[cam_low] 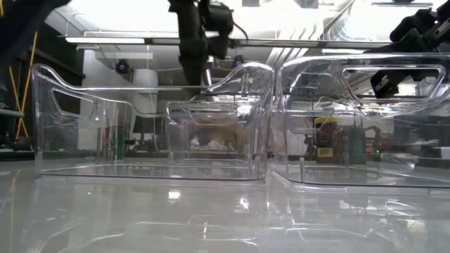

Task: Sort spices by type
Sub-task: Put the top left yellow seasoning bottle into the top transparent bin

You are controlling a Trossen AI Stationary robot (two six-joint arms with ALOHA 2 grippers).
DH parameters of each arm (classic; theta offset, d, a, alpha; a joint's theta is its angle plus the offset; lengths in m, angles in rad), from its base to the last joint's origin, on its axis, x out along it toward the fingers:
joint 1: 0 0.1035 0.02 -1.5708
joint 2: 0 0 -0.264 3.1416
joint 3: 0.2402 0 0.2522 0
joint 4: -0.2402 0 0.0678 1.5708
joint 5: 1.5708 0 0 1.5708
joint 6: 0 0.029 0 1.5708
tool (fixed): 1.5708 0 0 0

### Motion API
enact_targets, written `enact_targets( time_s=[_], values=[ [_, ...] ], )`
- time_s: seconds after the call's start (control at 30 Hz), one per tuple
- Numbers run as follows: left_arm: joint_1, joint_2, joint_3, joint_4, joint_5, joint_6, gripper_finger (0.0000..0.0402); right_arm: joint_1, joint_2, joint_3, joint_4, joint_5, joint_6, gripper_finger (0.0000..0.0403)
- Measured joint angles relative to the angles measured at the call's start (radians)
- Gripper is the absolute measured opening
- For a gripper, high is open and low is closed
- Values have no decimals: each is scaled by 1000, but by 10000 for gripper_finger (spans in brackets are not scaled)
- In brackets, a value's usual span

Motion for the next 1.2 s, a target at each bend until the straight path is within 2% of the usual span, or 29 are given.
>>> enact_targets(
  time_s=[0.27, 0.97, 1.07, 1.2],
  values=[
    [11, 88, -1, -15, -16, 6, 158, 0, 0, 0, 0, 0, 0, 1],
    [6, 43, 0, 124, -9, 7, 148, 0, 0, 0, 0, 0, 0, 1],
    [0, 43, 0, 161, 21, 7, 155, 0, 0, 0, 0, 0, 0, 1],
    [-11, 54, 0, 187, 52, 7, 190, 0, 0, 0, 0, 0, 0, 1]
  ],
)
